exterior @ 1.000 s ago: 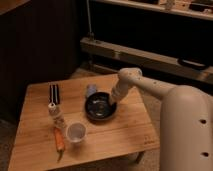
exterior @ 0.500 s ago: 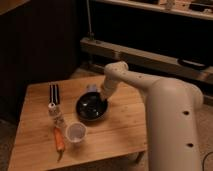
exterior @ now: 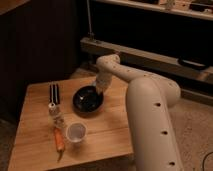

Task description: Drag the ceramic bowl in a circle

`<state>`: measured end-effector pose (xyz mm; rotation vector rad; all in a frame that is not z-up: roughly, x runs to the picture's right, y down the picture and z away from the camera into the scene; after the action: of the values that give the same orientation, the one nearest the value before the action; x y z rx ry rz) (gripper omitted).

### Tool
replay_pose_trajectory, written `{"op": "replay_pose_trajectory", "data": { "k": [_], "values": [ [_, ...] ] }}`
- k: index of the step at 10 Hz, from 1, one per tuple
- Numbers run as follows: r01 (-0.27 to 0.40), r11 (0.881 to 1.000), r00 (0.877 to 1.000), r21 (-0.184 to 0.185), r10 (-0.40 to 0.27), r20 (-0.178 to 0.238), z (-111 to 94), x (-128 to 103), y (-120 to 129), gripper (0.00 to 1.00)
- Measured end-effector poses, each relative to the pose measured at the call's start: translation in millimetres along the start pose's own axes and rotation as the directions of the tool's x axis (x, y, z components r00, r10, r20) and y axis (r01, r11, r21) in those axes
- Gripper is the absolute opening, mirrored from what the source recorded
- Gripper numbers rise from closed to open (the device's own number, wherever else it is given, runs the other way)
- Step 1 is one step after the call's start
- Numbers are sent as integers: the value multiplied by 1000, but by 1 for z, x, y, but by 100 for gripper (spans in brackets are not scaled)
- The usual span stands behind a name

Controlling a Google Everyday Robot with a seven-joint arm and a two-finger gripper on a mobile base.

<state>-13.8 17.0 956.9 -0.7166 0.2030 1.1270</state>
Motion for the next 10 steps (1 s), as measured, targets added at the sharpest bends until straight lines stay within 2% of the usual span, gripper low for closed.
{"op": "replay_pose_trajectory", "data": {
  "k": [2, 3, 5, 7, 9, 10],
  "values": [
    [-51, 998, 999, 25, 51, -12, -2, 18, -32, 0],
    [-81, 996, 997, 42, 81, -14, -6, 36, -54, 0],
    [-115, 990, 993, 76, 115, 10, -21, 66, -82, 0],
    [-133, 985, 991, 111, 130, 36, -41, 103, -94, 0],
    [-128, 979, 992, 157, 123, 37, -48, 136, -93, 0],
    [-119, 978, 993, 171, 116, 25, -47, 156, -88, 0]
  ]
}}
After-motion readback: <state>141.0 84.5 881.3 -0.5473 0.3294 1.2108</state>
